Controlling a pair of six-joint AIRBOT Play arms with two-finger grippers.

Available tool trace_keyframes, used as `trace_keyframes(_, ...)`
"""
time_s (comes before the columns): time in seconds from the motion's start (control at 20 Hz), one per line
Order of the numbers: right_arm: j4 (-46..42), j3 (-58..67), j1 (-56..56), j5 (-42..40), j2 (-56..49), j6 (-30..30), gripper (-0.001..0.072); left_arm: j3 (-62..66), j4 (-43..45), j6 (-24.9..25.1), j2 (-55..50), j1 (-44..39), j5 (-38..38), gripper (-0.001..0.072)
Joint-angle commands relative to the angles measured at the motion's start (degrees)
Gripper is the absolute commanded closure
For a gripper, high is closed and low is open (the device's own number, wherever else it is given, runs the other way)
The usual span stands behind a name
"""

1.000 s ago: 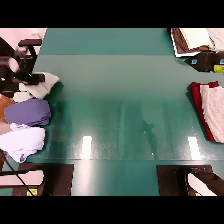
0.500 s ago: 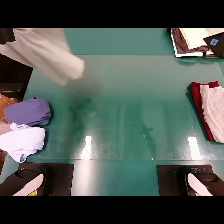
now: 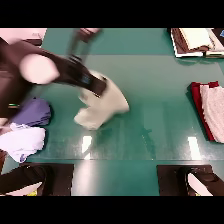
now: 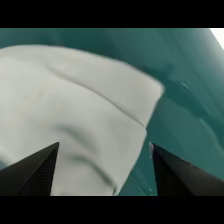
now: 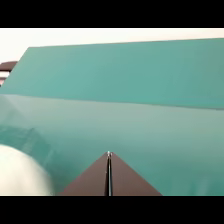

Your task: Fold the shirts.

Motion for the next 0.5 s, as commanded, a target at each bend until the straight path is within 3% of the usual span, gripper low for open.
trace_keyframes(0.0, 0.04, 4.42, 0.0, 5.9, -2.6, 0.0, 0.0696, -1.31, -4.94, 0.81, -6.75, -5.09, 6.88, 0.0041)
trace_keyframes(0.25, 0.11, 7.8, 0.0, 10.16, -5.64, 0.0, 0.0697, -1.33, -1.46, 0.7, -7.72, 8.11, 6.32, 0.0041)
trace_keyframes(0.45, 0.15, 5.88, 0.0, 9.31, -5.6, 0.02, 0.0697, -6.84, -7.87, 0.48, -11.23, 18.58, 6.21, 0.0042)
